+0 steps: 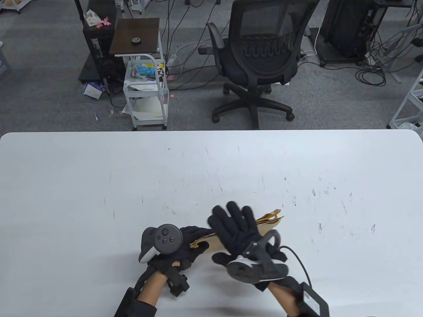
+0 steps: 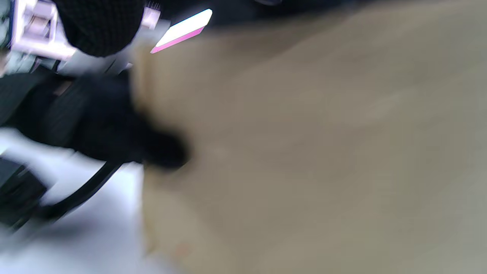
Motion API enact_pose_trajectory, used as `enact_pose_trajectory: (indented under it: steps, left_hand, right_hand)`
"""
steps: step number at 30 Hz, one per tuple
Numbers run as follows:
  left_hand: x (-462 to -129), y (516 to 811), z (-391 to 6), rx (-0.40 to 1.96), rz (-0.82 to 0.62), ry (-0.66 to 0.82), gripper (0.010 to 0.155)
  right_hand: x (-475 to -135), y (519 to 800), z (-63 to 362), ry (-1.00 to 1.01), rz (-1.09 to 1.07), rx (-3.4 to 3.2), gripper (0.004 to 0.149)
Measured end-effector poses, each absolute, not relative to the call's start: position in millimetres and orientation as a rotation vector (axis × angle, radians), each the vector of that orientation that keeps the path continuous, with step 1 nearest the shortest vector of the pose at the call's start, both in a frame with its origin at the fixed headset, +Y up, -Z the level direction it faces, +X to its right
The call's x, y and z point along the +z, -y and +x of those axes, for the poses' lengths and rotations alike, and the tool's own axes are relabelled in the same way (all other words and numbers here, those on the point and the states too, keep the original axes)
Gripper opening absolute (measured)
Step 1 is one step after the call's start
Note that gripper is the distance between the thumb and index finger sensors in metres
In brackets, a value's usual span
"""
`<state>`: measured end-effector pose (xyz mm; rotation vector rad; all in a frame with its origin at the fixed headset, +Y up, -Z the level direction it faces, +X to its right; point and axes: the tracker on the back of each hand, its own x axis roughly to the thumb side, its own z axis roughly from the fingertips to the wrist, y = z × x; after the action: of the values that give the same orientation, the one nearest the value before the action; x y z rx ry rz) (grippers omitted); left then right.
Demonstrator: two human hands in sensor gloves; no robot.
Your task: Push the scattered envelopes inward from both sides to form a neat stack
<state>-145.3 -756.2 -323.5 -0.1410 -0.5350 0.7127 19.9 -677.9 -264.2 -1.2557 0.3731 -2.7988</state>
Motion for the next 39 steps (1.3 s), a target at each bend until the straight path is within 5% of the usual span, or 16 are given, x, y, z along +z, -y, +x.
enact_pose_trajectory:
  steps: [2,4,13,18,19,21,23,24,26,28,29,33,34,37,39]
  left_hand:
    - [-323,756,-145,0.705,-0.153,0.54,0.048]
    - [-326,757,-150,0.701,-0.173,0.528,0.047]
    - [-331,757,-154,0.764,-0.221,0.527,0.047]
    - [-334,757,-160,0.799,-0.217,0.523,0.046]
    - [-335,757,-163,0.81,-0.219,0.526,0.046]
    - [-336,760,-170,0.846,-0.242,0.528,0.047]
    - [-338,764,-174,0.866,-0.269,0.53,0.047]
    - [-339,766,-174,0.884,-0.295,0.541,0.049]
    - [-338,770,-171,0.913,-0.331,0.549,0.053]
    - [-337,769,-169,0.895,-0.323,0.57,0.056]
    - [-335,763,-170,0.884,-0.283,0.574,0.055]
    - [-328,735,-171,0.965,-0.046,0.549,0.049]
    - [-327,734,-169,0.961,-0.03,0.528,0.047]
    - [-329,758,-160,0.7,-0.18,0.479,0.047]
    - [-329,757,-160,0.751,-0.161,0.479,0.047]
  right_hand:
    - [-272,687,1,-0.257,-1.16,-2.714,0.099]
    - [-281,685,4,-0.448,-1.074,-2.659,0.094]
    - [-312,678,125,-0.435,-0.693,-2.909,0.074]
    - [-323,681,188,-0.698,-0.633,-3.416,0.106]
    - [-326,684,196,-0.662,-0.632,-3.513,0.11]
    - [-337,703,212,-0.28,-0.712,-3.797,0.115]
    - [-345,730,212,0.396,-0.907,-3.939,0.113]
    - [-347,739,208,0.472,-0.944,-3.954,0.109]
    - [-349,746,194,0.351,-0.77,-3.965,0.089]
    - [-348,736,183,0.045,-0.714,-3.876,0.056]
    - [-345,722,178,-0.262,-0.726,-3.821,0.043]
    - [-328,697,175,-0.567,-0.727,-3.835,0.043]
    - [-327,699,175,-0.542,-0.704,-3.839,0.044]
    - [-336,741,176,-0.043,-0.42,-3.692,0.049]
    - [-338,742,178,-0.005,-0.406,-3.605,0.05]
